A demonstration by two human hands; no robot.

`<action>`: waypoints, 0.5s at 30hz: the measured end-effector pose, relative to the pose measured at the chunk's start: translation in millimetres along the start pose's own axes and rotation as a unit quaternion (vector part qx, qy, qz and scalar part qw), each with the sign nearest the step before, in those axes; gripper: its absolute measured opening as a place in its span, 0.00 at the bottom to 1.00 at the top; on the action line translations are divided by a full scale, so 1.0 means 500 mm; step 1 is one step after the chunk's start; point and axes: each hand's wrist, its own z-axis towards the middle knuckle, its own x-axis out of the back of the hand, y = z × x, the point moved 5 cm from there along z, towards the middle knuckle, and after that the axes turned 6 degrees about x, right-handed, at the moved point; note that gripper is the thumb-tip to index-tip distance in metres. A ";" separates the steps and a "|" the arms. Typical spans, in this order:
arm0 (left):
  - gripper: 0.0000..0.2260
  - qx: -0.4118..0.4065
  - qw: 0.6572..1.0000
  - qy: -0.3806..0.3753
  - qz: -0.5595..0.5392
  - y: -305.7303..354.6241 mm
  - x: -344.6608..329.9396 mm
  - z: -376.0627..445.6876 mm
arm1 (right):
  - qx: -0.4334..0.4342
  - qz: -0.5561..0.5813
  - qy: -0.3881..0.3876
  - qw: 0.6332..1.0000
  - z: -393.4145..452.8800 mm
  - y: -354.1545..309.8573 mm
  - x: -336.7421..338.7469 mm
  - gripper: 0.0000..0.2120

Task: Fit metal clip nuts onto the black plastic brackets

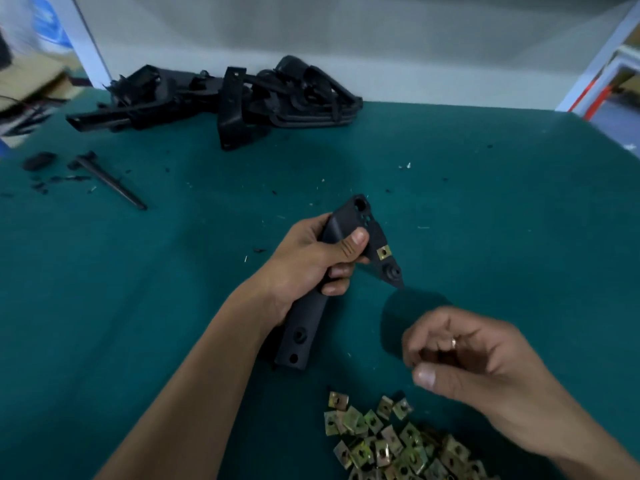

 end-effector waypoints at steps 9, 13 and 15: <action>0.12 0.003 1.000 -0.007 -0.008 -0.001 0.003 0.009 | -0.005 0.343 0.268 0.900 0.119 0.052 0.086 0.06; 0.10 -0.003 1.000 -0.005 -0.008 0.004 -0.005 0.006 | -0.007 0.346 0.293 0.891 0.198 0.059 0.078 0.10; 0.10 -0.004 1.000 -0.003 -0.008 0.006 -0.009 0.005 | -0.007 0.353 0.291 0.889 0.220 0.061 0.070 0.09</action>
